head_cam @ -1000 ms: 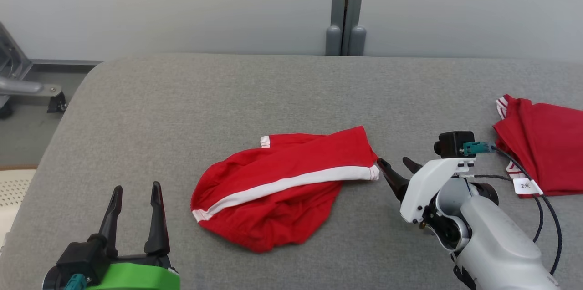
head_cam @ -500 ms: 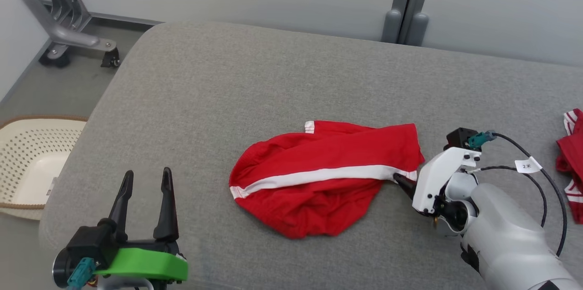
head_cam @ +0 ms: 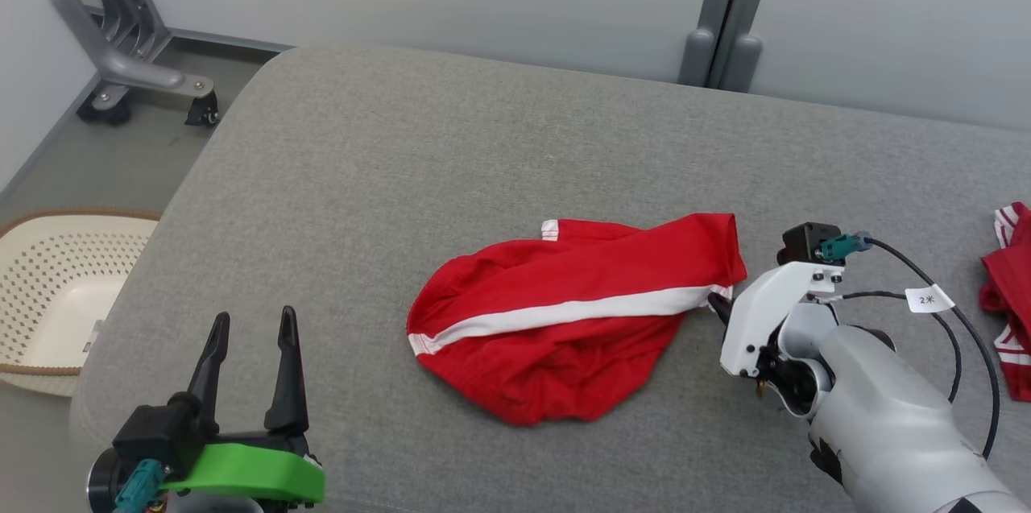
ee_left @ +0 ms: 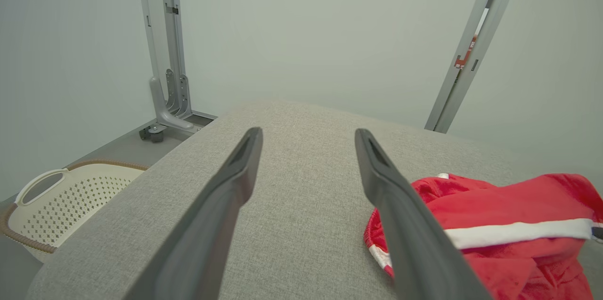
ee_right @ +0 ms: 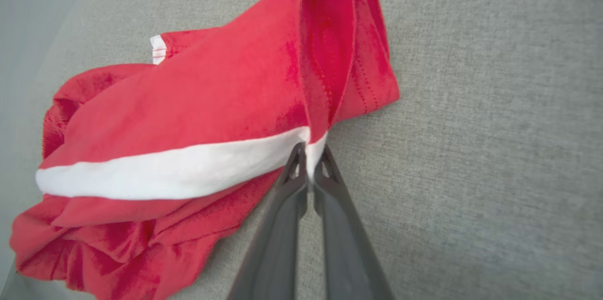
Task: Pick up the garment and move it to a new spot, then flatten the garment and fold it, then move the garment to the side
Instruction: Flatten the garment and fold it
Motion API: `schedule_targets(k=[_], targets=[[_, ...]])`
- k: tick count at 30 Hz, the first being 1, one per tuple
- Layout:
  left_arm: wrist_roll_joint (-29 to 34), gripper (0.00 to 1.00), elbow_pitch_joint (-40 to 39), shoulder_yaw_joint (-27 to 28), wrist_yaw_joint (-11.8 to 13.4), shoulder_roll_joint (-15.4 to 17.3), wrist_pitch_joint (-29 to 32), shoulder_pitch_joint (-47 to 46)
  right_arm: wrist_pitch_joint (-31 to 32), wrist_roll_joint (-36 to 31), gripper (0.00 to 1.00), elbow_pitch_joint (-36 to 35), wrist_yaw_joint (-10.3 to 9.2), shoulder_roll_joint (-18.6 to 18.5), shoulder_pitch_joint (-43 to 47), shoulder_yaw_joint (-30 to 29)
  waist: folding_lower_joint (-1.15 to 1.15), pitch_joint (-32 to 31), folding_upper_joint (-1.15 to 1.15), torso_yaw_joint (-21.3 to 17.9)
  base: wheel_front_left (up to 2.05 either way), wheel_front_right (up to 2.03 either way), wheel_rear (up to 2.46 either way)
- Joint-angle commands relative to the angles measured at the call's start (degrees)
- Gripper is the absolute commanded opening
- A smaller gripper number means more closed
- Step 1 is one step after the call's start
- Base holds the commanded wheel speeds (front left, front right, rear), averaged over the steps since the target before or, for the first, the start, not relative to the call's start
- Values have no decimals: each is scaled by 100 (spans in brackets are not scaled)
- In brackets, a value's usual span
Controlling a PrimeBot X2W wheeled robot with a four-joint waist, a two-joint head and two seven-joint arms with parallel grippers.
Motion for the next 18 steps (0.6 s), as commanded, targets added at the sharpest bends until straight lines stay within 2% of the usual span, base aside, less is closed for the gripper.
schedule_targets(k=[1, 4, 9, 14, 18], targets=[[41, 100, 4, 49, -28, 18, -13, 61, -95, -11, 0, -94, -1, -62, -42, 81, 0, -164, 0, -204, 0, 0, 0], [32, 100, 6, 79, -34, 15, -12, 117, -177, 60, 0, -413, -1, -157, -69, 236, 0, -262, 0, -429, 0, 0, 0], [-5, 100, 5, 134, -45, -23, -12, 223, 112, 386, 0, -1241, -2, -502, 160, 448, 0, -362, 0, -831, 0, 0, 0], [-33, 100, 40, 146, -57, -67, -12, 273, 735, 852, 0, -2215, -1, -1088, 610, 477, 0, -398, 0, -1193, 0, 0, 0], [-37, 100, 48, 146, -58, -110, -12, 244, 1319, 1175, 0, -2738, -1, -1563, 1143, 356, 0, -375, 0, -1361, 0, 0, 0]])
